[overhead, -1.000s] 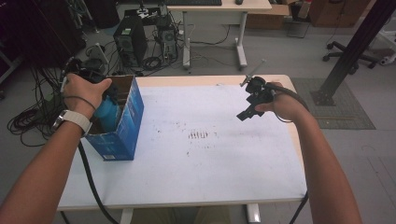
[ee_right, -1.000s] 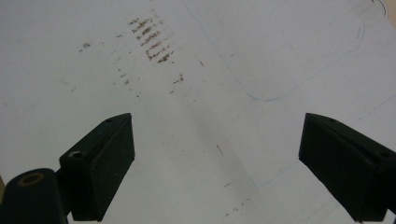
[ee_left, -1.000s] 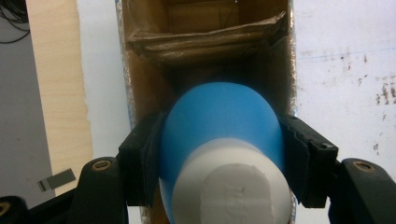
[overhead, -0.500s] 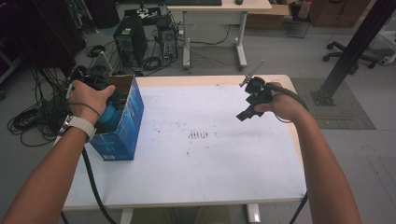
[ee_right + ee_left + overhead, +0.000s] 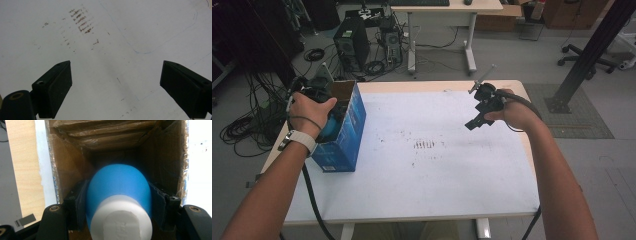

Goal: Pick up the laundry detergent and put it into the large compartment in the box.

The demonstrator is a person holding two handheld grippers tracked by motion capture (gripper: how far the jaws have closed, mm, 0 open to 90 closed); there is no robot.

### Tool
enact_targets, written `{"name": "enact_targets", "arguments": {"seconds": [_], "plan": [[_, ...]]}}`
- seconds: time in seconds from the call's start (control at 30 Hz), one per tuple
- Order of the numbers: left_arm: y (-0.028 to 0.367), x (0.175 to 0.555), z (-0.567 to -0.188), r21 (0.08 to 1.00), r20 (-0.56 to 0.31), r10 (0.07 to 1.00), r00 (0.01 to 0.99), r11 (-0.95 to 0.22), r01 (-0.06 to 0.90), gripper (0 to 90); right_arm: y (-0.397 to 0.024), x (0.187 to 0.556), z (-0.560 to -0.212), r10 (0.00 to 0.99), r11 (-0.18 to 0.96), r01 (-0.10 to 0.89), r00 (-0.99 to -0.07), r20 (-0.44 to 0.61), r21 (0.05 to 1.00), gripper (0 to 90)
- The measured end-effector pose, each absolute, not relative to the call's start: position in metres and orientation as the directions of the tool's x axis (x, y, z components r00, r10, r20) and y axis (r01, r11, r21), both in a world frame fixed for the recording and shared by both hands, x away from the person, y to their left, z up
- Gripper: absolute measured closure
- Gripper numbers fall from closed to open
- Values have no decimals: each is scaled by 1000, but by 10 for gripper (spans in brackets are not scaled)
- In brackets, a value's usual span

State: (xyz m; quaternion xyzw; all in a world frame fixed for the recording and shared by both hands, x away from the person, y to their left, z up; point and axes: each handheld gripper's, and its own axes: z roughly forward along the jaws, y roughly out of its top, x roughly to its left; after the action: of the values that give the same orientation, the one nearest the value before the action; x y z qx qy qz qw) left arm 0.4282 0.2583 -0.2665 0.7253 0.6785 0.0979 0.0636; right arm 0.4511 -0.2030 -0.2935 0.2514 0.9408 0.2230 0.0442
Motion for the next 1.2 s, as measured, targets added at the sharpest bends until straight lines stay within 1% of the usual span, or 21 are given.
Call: {"name": "enact_targets", "arguments": {"seconds": [0.37,0.9,1.2], "plan": [[258,428,-267,232,58,996,66,-78,969,375,-203,450,-293,493,775,452,-870,26,442,108],[262,432,-268,246,38,997,70,-77,966,369,-204,450,-295,496,775,458,-868,32,436,108],[264,434,-268,235,36,997,63,-70,969,322,-204,450,-296,500,773,464,-865,33,432,108]]}}
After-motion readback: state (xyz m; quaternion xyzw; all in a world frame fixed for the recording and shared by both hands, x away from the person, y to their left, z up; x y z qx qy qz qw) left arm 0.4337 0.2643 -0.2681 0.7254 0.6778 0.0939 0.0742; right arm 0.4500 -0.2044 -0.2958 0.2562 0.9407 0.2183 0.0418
